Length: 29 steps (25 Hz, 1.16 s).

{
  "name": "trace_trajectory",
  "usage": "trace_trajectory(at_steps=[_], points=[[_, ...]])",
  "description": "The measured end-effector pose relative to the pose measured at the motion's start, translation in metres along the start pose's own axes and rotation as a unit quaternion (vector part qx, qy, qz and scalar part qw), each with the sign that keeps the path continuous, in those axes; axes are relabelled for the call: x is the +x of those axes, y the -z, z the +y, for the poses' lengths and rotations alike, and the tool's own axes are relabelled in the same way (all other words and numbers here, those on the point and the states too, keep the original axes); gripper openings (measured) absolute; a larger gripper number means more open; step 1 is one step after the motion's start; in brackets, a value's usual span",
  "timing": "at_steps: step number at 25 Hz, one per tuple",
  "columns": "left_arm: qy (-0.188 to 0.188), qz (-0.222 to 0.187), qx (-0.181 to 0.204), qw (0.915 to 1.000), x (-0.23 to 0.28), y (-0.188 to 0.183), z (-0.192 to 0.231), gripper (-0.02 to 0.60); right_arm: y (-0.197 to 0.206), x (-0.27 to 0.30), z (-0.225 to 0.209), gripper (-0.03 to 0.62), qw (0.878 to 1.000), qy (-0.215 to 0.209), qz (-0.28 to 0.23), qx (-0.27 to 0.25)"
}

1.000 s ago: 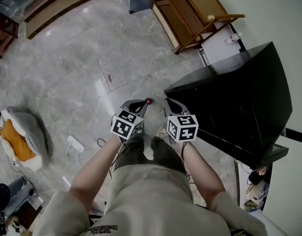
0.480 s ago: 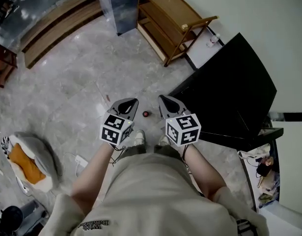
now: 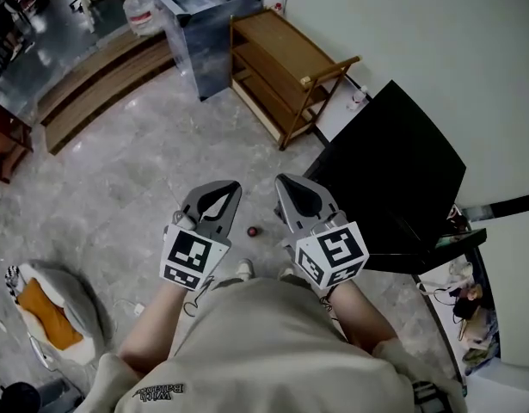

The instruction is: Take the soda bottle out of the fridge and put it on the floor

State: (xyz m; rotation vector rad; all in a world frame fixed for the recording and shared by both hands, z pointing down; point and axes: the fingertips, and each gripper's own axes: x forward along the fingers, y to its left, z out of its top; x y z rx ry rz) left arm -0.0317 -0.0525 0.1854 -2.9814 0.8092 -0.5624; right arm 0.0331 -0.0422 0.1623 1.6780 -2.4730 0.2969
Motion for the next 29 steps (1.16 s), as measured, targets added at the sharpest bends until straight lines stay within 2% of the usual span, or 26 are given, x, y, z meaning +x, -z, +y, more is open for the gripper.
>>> trace_trajectory(at_steps=[6,9,11,16,21,29], points=[[-0.014,-0.08,0.007,0.9967,-0.018,-0.072,0.0,0.006,-0.056,-0.025,0.008,-0.005,0.997,-0.014,-0.058,-0.053],[-0.01,-0.1,0.035,0.9943,-0.022,-0.092,-0.005,0.006,-0.082,-0.035,0.01,-0.005,0.993,-0.008,-0.079,-0.093],[-0.008,-0.106,0.052,0.993,-0.023,-0.099,-0.01,0.006,-0.093,-0.039,0.01,-0.005,0.99,-0.008,-0.088,-0.11],[-0.018,-0.119,0.043,0.9919,-0.029,-0.112,-0.013,0.006,-0.104,-0.045,0.007,-0.005,0.988,-0.011,-0.097,-0.117],[-0.023,-0.116,0.048,0.9918,-0.036,-0.112,-0.013,0.006,-0.105,-0.049,0.006,-0.005,0.988,-0.012,-0.095,-0.124],[-0.03,-0.114,0.031,0.9926,-0.047,-0.108,-0.013,0.006,-0.1,-0.054,0.004,-0.005,0.989,-0.004,-0.093,-0.118]])
